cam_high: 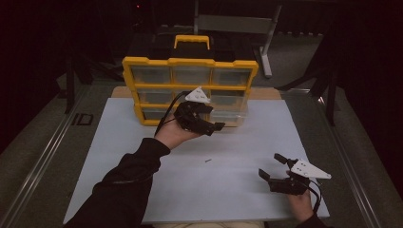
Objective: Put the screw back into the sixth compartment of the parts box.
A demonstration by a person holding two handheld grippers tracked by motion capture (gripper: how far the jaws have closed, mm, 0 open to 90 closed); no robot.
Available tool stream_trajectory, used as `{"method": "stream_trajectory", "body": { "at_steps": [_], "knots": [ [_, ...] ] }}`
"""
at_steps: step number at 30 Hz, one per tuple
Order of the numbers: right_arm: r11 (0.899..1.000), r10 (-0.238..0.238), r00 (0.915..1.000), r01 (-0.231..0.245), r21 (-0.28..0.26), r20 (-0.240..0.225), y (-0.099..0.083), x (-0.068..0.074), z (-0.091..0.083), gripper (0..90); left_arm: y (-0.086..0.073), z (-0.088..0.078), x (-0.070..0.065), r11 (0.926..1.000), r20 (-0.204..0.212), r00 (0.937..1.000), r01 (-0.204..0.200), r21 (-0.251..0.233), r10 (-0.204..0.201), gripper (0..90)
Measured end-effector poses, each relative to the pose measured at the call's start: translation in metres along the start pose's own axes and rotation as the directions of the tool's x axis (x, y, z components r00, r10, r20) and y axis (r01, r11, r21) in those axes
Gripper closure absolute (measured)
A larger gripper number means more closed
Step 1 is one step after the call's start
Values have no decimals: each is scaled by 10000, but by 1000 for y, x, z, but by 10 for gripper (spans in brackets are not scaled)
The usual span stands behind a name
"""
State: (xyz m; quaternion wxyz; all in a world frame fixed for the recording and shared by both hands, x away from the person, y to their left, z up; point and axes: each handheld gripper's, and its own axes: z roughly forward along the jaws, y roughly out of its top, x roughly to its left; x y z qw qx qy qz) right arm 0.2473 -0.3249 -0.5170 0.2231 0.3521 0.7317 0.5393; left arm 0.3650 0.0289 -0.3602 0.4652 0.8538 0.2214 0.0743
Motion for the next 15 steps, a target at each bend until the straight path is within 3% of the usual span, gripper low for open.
{"method": "stream_trajectory", "body": {
  "at_steps": [6,15],
  "knots": [
    [10000,-12,10000,12,6,-17,0,0,0,106,-17,4,-5,9999,-57,10000,-1,127,2,278],
    [10000,-58,10000,58,27,-41,0,1,1,106,-46,19,-7,9989,206,9997,128,442,-137,290]
  ]
}}
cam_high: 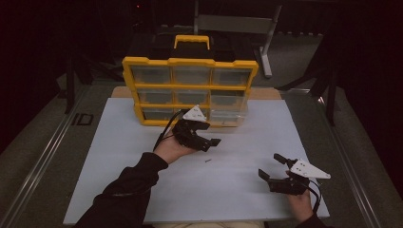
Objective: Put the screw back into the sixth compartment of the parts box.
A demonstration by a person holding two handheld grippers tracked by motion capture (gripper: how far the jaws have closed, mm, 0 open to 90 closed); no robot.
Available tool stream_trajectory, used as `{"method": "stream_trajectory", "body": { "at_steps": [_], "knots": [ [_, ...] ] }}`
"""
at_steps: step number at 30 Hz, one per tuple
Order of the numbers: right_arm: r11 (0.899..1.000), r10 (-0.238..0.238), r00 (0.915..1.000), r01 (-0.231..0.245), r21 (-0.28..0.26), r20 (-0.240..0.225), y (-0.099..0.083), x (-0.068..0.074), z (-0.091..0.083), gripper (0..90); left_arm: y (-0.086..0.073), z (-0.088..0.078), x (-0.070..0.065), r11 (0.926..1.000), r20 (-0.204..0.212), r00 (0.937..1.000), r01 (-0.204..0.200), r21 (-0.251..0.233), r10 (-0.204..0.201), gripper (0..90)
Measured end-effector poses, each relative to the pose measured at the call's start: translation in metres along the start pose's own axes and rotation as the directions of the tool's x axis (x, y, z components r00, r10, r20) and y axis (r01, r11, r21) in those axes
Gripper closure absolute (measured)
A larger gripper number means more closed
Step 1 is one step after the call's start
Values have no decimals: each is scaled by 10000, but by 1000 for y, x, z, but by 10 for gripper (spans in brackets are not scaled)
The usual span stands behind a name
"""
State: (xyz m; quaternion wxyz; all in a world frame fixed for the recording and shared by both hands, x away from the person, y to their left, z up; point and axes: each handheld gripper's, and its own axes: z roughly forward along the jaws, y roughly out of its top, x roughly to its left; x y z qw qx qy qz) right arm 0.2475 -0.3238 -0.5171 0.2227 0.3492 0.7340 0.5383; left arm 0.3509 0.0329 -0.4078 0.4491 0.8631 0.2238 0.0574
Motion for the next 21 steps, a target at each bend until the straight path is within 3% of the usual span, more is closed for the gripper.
{"method": "stream_trajectory", "body": {
  "at_steps": [11,21],
  "knots": [
    [10000,8,10000,-8,-38,33,0,0,-1,126,-29,24,1,9977,336,9994,-5,672,-18,317],
    [10000,12,10000,-12,-46,59,0,0,-1,126,-52,45,3,9911,695,9970,254,1307,-347,388]
  ]
}}
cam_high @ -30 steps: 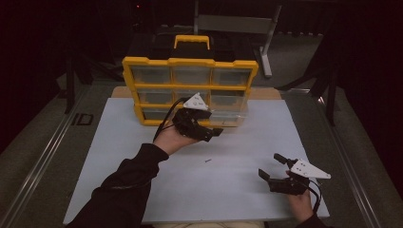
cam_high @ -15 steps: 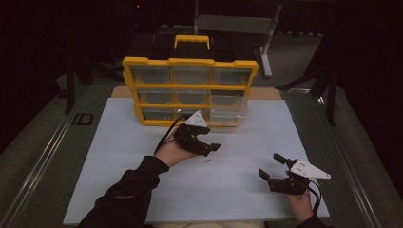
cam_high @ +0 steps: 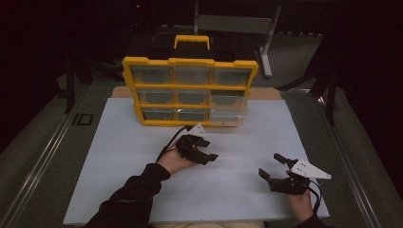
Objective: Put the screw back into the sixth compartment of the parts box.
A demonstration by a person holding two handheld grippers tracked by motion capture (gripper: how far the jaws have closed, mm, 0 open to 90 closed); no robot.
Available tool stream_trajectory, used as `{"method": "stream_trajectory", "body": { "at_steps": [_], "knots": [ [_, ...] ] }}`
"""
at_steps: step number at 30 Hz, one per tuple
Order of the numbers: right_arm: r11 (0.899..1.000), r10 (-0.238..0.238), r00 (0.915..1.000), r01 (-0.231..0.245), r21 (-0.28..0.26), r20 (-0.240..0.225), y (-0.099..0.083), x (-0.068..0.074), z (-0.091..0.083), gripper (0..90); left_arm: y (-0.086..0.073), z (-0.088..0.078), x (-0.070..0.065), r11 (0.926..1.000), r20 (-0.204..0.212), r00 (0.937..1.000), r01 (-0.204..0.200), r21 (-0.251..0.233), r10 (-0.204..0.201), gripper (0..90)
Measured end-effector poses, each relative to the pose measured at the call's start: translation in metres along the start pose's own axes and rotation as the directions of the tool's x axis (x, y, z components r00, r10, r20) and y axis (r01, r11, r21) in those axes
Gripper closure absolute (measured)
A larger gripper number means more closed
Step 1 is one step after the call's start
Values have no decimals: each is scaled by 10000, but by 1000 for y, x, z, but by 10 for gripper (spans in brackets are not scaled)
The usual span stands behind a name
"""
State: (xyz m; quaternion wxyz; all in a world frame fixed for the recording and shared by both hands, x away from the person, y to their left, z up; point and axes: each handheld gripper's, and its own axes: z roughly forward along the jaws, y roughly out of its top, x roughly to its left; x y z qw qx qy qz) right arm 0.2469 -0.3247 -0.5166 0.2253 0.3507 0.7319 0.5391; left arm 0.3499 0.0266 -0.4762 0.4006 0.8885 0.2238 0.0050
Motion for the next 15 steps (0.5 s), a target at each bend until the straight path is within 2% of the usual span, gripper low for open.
{"method": "stream_trajectory", "body": {
  "at_steps": [6,11,15],
  "knots": [
    [10000,-46,10000,46,-13,4,0,0,0,126,-5,10,-1,9987,-4,9999,-153,491,154,482],
    [10000,-25,10000,25,4,-5,0,0,0,126,-9,19,0,9942,-100,9998,-163,1065,174,532],
    [10000,0,10000,0,-3,-19,0,0,0,126,-13,25,3,9909,-369,9992,-97,1345,148,572]
  ]
}}
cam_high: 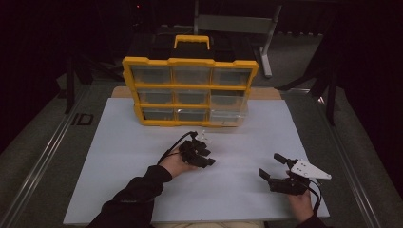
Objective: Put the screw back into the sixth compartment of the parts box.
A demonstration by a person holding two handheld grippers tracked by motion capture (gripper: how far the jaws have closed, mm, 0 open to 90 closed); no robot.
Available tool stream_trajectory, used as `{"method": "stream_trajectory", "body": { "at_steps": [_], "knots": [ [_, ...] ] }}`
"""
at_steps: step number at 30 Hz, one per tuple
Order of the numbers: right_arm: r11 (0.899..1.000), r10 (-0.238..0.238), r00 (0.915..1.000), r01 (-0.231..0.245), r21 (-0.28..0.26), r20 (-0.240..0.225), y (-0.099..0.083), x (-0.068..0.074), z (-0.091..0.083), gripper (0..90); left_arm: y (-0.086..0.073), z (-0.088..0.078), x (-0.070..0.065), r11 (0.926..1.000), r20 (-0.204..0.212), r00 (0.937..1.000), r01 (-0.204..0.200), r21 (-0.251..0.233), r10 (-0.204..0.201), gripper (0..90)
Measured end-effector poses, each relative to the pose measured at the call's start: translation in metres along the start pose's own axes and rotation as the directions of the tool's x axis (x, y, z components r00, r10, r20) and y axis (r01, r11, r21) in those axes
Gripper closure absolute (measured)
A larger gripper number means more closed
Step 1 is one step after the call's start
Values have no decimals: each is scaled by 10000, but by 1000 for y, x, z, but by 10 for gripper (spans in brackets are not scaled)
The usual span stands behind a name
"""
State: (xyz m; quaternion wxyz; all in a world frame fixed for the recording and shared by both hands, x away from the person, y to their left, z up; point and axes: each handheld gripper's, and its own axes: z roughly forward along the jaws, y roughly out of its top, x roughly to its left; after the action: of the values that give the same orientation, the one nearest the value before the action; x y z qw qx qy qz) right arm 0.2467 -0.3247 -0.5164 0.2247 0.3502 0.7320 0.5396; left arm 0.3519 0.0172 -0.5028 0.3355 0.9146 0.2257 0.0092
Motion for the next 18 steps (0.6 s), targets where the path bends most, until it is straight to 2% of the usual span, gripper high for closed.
{"method": "stream_trajectory", "body": {
  "at_steps": [8,10,18],
  "knots": [
    [10000,1,10000,-1,17,6,0,0,0,125,-2,11,4,9995,-375,9993,47,300,-35,682],
    [10000,4,10000,-4,16,-14,0,0,0,125,-3,14,5,9993,-312,9994,150,345,-140,702],
    [10000,5,10000,-5,17,-8,0,0,0,125,-8,22,7,9964,-452,9989,-118,836,156,760]
  ]
}}
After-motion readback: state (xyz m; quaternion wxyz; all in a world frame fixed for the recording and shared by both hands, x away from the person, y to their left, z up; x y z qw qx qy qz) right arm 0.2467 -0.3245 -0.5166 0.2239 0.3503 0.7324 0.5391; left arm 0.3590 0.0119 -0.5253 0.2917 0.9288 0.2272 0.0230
